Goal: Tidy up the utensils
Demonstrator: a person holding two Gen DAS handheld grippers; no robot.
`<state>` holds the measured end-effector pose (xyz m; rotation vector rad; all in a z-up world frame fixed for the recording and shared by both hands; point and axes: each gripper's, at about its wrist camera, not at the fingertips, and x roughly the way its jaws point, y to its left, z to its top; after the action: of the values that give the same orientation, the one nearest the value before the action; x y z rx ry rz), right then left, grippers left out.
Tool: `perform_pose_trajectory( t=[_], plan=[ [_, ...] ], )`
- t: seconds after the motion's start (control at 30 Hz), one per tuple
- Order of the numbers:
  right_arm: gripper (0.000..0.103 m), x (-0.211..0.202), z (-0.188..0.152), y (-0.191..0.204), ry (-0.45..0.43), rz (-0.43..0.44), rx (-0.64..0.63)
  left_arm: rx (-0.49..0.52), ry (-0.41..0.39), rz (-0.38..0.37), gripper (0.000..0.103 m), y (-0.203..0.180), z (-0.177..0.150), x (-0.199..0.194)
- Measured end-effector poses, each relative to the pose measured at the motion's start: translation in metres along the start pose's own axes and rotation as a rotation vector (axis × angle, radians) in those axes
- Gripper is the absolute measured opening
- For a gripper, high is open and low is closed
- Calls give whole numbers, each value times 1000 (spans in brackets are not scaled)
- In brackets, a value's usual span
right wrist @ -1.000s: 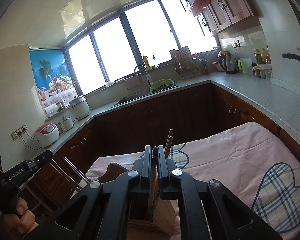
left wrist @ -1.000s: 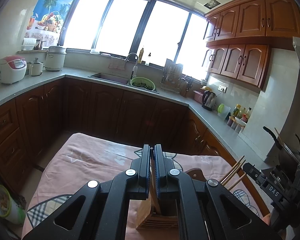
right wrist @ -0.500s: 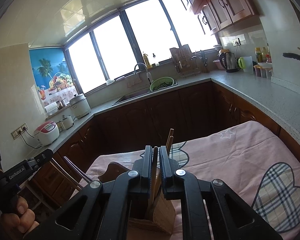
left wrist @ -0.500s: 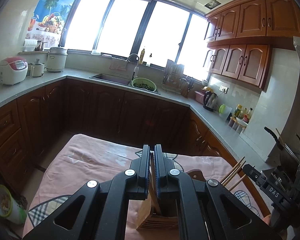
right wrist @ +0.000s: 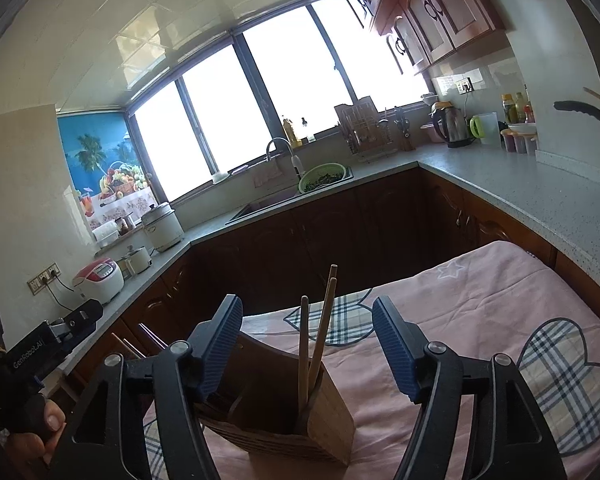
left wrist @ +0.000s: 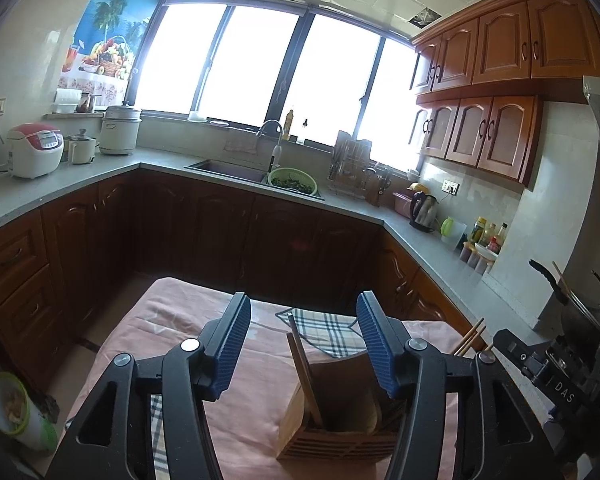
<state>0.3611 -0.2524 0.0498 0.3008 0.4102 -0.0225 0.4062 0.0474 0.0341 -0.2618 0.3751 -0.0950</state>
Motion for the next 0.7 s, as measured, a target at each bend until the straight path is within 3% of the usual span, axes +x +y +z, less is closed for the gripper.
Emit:
perform_pose_trajectory(
  t=[0.23, 0.7],
  plan=[
    [92, -6, -6, 0, 8, 22, -2, 3, 23, 30, 86, 0, -7, -8],
    [101, -58, -33, -1, 19, 67, 6, -27, 83, 18, 97, 5, -26, -68]
  ],
)
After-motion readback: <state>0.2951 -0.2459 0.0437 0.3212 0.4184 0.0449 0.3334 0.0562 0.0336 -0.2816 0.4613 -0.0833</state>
